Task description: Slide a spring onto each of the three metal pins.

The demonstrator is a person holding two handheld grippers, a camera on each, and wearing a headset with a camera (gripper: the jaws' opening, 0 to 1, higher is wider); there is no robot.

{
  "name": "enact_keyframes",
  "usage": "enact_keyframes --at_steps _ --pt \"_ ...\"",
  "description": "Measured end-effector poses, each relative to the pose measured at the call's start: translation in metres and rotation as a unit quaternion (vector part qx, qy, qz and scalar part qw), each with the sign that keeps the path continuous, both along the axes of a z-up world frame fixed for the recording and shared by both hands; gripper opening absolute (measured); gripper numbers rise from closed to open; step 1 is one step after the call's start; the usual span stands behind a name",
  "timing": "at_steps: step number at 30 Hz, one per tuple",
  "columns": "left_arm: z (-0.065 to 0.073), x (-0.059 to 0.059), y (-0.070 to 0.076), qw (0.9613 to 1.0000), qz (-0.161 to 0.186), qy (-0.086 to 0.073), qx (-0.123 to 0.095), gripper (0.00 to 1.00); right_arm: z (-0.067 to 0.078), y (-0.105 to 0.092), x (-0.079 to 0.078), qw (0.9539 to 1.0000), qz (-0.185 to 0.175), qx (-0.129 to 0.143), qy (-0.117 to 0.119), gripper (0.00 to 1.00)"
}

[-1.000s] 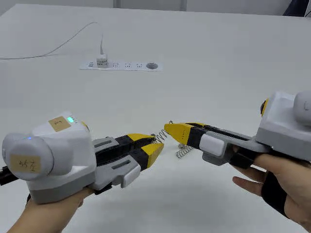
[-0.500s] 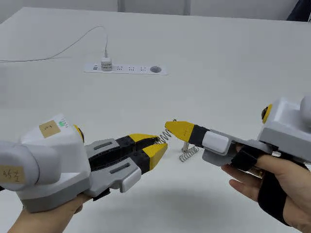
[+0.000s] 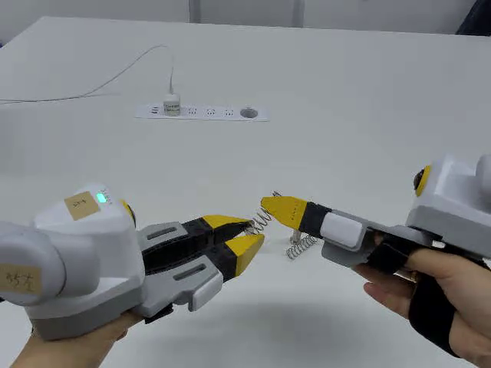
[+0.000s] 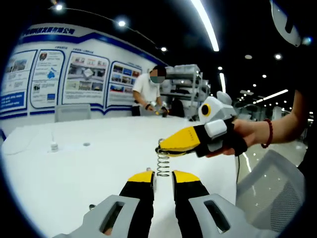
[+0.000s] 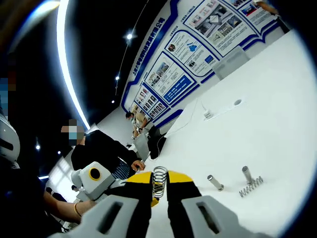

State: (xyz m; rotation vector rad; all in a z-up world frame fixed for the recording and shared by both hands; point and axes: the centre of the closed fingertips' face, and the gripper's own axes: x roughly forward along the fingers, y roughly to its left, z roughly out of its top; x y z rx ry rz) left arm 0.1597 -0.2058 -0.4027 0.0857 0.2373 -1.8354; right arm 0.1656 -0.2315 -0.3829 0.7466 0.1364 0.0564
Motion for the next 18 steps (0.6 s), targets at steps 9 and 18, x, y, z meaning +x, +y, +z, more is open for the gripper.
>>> enact_keyframes --at_steps 9,18 --pt "-0.022 -0.004 0.007 0.9973 -0.01 -0.06 0.042 0.24 -0.005 -0.01 0.007 0.9907 -0.011 -0.13 0.038 0.11" --pt "-0.034 -0.002 0.015 0.9962 -0.002 -0.06 0.063 0.31 -0.01 -0.01 0.022 0.9709 0.011 -0.236 0.039 0.11"
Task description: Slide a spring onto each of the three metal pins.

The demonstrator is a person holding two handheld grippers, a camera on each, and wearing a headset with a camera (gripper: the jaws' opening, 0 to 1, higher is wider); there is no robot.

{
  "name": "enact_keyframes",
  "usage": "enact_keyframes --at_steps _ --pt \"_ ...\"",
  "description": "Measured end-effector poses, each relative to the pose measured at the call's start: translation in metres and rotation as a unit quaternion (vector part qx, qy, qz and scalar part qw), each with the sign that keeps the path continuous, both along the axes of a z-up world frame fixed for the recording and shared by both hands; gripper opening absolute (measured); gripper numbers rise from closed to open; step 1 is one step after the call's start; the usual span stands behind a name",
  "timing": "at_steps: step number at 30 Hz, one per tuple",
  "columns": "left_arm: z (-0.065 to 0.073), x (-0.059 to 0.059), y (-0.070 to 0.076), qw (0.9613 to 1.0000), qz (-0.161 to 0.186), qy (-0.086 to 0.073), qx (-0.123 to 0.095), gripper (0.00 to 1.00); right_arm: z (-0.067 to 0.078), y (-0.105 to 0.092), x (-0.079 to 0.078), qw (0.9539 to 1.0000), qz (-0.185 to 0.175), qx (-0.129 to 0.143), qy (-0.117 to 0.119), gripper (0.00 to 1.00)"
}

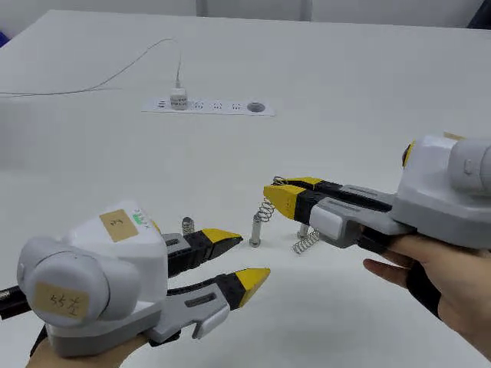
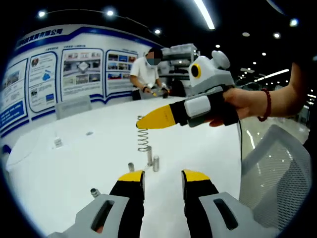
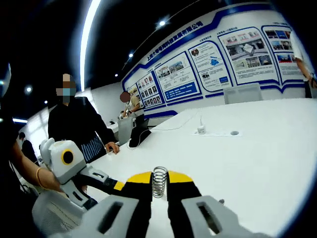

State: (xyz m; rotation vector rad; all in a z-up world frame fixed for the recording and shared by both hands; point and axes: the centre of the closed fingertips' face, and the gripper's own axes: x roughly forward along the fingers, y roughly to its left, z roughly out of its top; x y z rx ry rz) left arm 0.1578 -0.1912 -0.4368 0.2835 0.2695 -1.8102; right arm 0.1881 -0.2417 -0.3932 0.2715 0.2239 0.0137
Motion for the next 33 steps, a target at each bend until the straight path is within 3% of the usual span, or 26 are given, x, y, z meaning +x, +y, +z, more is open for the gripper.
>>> enact_keyframes --at_steps 2,8,12,17,33 --pt "-0.002 -0.001 0.001 1.0 0.0 0.007 0.004 0.33 -0.003 -0.002 0.003 0.9998 0.001 -0.017 0.004 0.11" --pt "-0.007 0.0 0.005 0.9999 0.007 0.01 0.012 0.37 -0.014 -0.007 0.011 0.9984 0.002 -0.053 0.016 0.12" --pt "-0.009 0.001 0.007 0.9997 0.011 0.011 0.019 0.4 -0.018 -0.012 0.014 0.9978 -0.002 -0.064 0.017 0.12" --pt "-0.01 0.002 0.007 0.9992 0.021 0.026 0.021 0.45 -0.024 -0.019 0.019 0.998 -0.009 -0.061 0.017 0.12" --pt "-0.019 0.005 0.011 0.9986 0.026 0.024 0.039 0.51 -0.05 -0.028 0.024 0.9964 -0.017 -0.07 0.045 0.12"
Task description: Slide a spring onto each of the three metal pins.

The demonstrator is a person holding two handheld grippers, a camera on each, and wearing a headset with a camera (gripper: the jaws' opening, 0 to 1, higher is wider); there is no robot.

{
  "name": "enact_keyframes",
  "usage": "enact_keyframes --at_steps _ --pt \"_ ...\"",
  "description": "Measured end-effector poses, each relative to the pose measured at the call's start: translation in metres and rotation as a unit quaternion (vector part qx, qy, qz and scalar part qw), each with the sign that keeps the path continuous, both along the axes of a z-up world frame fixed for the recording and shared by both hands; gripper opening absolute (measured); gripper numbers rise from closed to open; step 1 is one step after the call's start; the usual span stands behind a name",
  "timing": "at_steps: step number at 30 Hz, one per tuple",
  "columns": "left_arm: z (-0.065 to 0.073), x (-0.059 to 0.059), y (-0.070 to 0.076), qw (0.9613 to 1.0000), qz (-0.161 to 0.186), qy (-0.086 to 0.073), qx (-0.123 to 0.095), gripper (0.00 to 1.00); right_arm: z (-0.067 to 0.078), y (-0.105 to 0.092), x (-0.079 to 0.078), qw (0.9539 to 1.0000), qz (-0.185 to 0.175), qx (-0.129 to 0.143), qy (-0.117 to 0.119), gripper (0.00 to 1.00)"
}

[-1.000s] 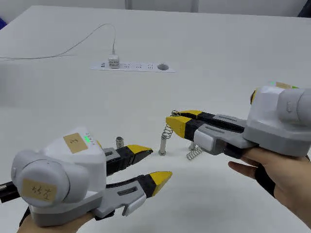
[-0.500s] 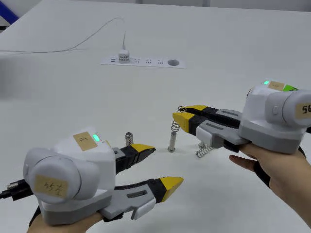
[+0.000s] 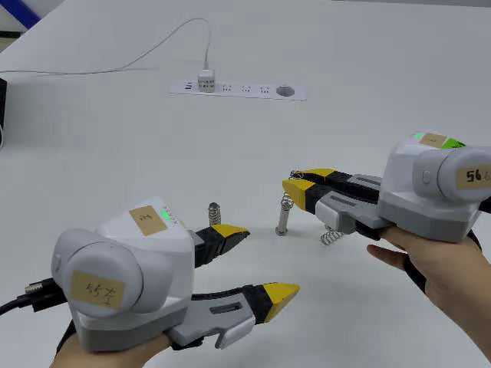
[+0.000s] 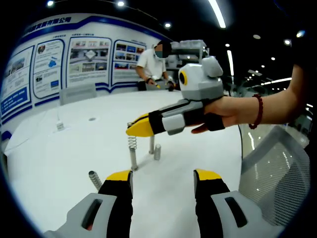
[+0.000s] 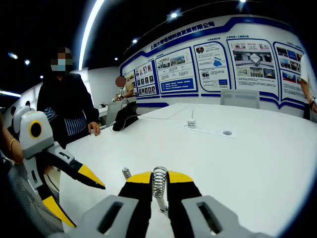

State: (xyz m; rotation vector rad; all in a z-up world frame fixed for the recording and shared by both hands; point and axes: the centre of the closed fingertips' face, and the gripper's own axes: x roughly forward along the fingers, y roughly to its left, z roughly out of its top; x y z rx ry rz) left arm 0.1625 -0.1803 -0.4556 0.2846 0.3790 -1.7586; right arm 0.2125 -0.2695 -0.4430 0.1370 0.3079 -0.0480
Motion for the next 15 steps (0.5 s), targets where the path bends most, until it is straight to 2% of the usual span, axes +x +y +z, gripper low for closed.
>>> enact_keyframes --at_steps 12,13,15 --pt "-0.003 0.001 -0.001 1.0 0.005 0.002 0.006 0.52 -0.015 0.0 0.003 0.9996 0.01 -0.018 0.019 0.12" --pt "-0.003 0.001 -0.001 1.0 0.005 0.003 0.006 0.51 -0.013 -0.001 0.004 0.9999 0.004 -0.013 0.01 0.12" --pt "-0.004 0.002 -0.001 0.9999 0.006 0.003 0.008 0.51 -0.013 -0.001 0.005 0.9999 0.0 -0.005 0.009 0.12"
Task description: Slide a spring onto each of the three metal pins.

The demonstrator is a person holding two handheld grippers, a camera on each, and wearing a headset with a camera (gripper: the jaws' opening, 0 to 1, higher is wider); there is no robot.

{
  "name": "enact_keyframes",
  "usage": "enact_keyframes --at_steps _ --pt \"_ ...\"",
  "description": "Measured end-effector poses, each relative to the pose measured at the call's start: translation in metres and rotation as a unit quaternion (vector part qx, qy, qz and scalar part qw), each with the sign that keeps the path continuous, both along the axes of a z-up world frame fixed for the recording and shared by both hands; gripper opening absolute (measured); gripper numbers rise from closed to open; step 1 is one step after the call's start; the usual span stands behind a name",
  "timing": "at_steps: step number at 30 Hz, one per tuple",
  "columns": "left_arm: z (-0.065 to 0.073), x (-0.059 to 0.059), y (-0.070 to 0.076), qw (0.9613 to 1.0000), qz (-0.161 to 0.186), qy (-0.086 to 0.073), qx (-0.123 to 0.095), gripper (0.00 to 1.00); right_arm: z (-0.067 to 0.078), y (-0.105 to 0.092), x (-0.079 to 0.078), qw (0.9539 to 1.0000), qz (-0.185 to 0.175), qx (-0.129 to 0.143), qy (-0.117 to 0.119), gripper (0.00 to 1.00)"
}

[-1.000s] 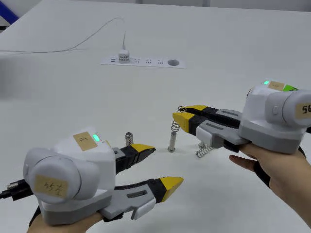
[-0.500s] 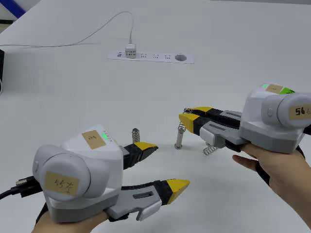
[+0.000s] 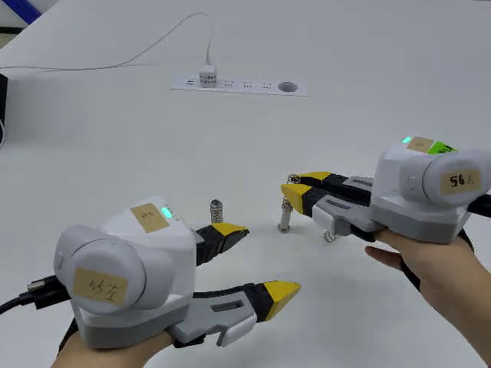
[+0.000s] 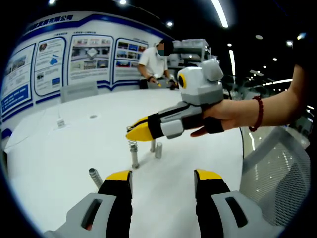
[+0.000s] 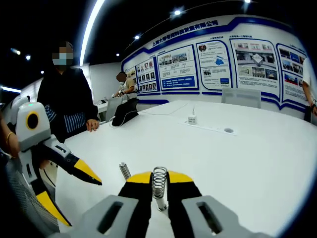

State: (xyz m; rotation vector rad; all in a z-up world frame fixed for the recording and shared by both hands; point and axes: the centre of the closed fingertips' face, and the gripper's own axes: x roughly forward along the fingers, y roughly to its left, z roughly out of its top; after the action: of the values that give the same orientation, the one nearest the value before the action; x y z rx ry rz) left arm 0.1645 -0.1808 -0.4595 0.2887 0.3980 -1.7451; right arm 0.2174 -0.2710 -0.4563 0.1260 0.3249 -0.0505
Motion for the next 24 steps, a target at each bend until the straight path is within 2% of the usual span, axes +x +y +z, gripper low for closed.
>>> enact_keyframes --at_steps 13,17,24 --pt "0.001 0.002 0.0 1.0 0.002 0.001 -0.001 0.5 0.0 0.004 -0.003 0.9998 0.0 -0.015 0.01 0.12" --pt "0.0 0.003 0.0 1.0 0.006 -0.002 0.0 0.5 -0.004 0.006 -0.004 0.9993 0.002 -0.03 0.022 0.12" --pt "0.001 0.004 0.0 1.0 0.008 -0.002 -0.002 0.5 -0.013 0.007 -0.004 0.9986 0.003 -0.038 0.036 0.12"
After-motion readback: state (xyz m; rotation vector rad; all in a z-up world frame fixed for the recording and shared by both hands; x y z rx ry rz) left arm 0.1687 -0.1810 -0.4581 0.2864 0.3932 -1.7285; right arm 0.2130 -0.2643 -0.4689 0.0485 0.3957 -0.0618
